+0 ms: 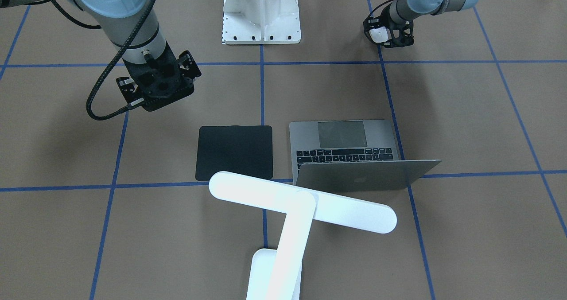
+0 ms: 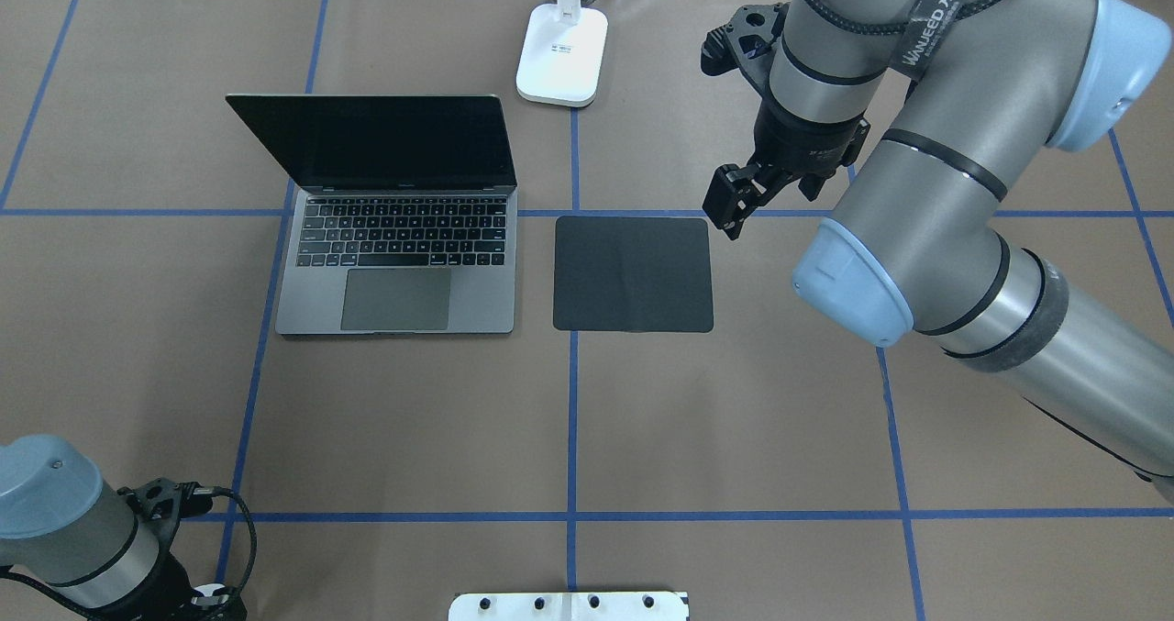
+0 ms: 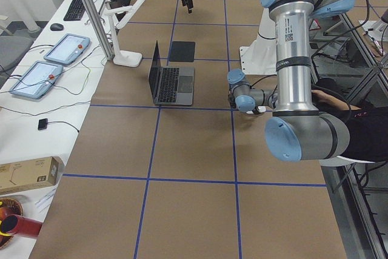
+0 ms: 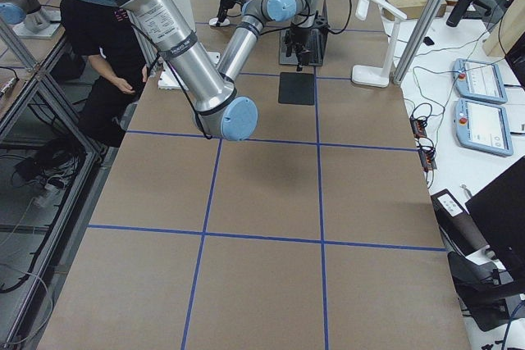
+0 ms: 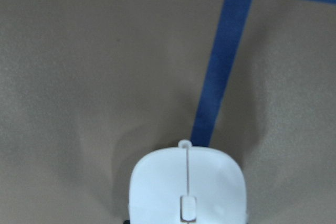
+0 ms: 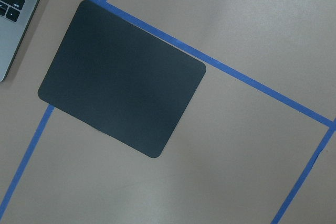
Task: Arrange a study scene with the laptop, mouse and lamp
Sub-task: 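Lower the left gripper over the white mouse and grasp it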
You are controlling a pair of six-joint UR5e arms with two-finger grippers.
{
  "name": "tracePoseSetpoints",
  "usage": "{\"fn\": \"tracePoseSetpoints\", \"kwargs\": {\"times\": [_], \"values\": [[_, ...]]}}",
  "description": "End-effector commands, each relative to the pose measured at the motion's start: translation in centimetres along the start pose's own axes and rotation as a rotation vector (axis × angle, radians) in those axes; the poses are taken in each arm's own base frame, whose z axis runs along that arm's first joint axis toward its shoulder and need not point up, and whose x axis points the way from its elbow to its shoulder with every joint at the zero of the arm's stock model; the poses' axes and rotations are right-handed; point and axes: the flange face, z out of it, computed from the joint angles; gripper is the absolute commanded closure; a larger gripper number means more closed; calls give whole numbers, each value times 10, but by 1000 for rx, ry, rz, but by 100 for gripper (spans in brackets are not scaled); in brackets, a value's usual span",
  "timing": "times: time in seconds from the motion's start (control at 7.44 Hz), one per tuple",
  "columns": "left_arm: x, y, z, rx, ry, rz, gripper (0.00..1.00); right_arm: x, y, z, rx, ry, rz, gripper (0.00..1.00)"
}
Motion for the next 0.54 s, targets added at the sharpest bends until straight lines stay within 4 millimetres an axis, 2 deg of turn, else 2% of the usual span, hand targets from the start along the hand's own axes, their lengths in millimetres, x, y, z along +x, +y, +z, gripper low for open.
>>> {"fn": "tracePoseSetpoints", "kwargs": {"times": [0.0,0.27,0.4], "values": [[3,4,-6,2,11,6,33,-1,0,-1,1,-1,-1,0],[10,9,-23,18,38,15,33,1,0,-1,0,-1,1,0],[12,5,-32,38,54,10,33,0,1,-2,2,-5,-1,0]]}}
